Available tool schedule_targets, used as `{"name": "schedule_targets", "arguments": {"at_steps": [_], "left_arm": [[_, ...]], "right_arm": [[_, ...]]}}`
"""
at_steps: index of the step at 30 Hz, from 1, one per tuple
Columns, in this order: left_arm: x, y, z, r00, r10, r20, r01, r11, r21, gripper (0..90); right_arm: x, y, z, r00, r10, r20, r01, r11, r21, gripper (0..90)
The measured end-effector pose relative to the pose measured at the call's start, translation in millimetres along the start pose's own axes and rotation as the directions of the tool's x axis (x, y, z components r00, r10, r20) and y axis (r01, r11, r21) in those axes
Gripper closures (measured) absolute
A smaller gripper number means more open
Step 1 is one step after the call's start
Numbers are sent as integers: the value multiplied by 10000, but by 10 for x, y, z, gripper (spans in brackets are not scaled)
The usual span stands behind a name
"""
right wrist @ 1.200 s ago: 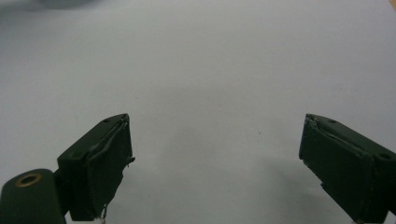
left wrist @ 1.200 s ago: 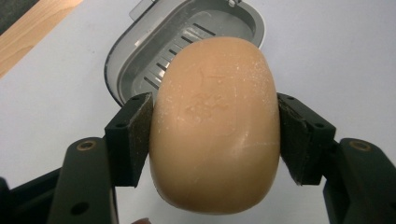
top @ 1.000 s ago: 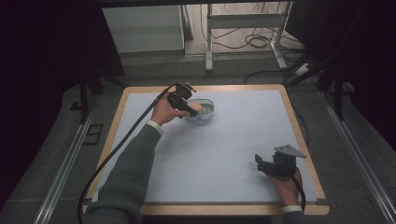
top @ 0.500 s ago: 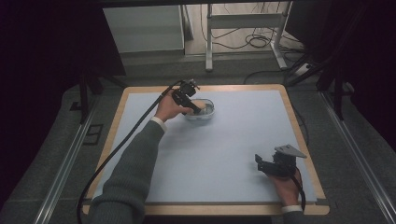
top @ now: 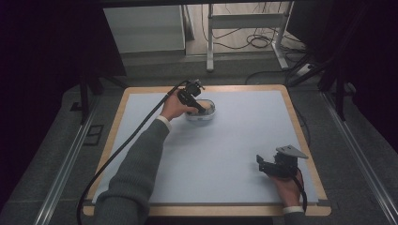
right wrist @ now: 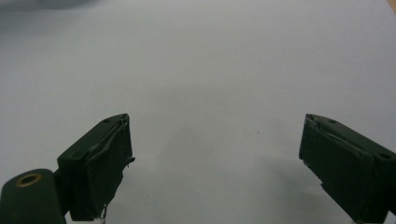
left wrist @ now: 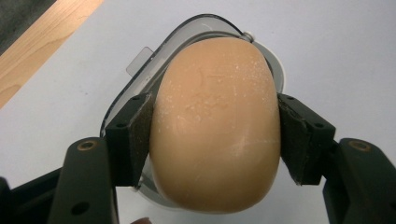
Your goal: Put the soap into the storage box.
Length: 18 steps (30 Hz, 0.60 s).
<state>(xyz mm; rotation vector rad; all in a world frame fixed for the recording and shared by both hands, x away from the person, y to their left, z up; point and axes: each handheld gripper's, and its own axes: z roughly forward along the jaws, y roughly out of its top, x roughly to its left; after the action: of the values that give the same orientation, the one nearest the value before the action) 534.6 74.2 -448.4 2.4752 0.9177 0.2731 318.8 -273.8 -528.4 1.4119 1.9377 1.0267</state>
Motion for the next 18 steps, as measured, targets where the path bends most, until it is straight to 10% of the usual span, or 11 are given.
{"name": "schedule_targets", "arguments": {"at_steps": [18], "left_arm": [[-76,-59,-204,9999,163,19,-163,9992,-357,223]], "right_arm": [[1,-2,-1,10000,-9,24,9,10000,-57,98]]}}
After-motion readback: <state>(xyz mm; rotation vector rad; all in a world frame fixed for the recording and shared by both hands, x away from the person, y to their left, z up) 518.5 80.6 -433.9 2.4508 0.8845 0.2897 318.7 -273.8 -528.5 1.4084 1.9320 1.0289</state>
